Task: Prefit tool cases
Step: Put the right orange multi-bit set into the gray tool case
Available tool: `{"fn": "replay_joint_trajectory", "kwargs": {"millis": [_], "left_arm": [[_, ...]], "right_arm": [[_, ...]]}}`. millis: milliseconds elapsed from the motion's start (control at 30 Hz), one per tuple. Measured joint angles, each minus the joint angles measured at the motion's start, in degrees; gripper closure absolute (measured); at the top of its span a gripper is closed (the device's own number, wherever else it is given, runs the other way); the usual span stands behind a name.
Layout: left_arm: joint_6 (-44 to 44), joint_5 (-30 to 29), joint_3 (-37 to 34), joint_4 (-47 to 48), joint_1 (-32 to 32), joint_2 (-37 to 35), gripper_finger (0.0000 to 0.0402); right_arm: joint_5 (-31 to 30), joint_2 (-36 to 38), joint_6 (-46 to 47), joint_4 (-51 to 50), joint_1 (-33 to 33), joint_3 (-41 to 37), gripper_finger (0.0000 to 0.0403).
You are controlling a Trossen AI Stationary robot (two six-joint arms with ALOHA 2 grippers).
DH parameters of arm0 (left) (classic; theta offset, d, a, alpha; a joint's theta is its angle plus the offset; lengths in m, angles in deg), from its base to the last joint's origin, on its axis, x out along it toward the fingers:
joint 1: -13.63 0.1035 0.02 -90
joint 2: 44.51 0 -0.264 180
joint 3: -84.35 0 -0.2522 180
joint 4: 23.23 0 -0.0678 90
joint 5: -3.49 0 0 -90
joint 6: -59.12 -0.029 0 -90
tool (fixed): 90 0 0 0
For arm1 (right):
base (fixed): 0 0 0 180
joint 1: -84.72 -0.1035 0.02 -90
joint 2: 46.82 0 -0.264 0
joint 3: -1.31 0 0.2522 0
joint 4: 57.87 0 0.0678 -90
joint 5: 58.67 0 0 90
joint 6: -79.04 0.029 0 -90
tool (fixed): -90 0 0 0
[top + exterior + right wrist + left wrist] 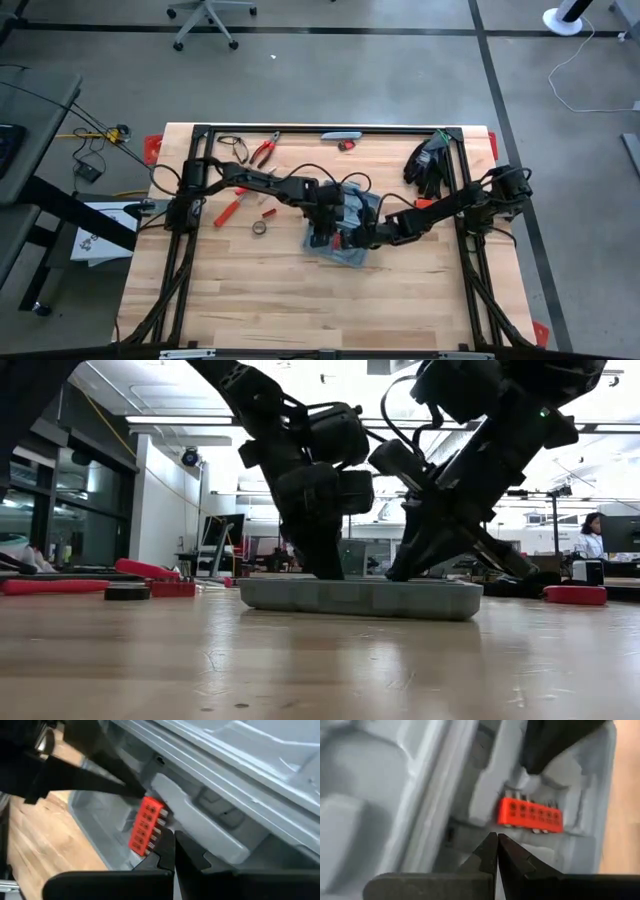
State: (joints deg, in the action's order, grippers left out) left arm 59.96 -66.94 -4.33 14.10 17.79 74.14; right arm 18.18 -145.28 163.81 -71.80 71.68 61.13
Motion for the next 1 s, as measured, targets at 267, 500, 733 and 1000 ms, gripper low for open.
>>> {"fn": "replay_joint_trajectory", "kwargs": {"millis": [267,500,733,1000], "left_arm": [[5.1,16.1,0.0,-4.0,0.3,2.1,0.0396],[6.8,25.9,0.0,-5.1,1.4,2.1,0.0385],[11.9,24.1,0.0,-5.6,1.9,2.1,0.0332],[24.7,15.3,0.0,-5.9,1.3,2.1,0.0266]], "right_arm": [[1.7,0.0,-1.2,-2.1,0.0,0.0,0.0403],[1.7,0.1,-1.5,-2.6,0.0,0.0,0.0403],[2.1,0.1,-2.4,-2.8,0.0,0.0,0.0403],[2.4,0.1,-2.4,-4.5,0.3,0.1,0.0403]]}}
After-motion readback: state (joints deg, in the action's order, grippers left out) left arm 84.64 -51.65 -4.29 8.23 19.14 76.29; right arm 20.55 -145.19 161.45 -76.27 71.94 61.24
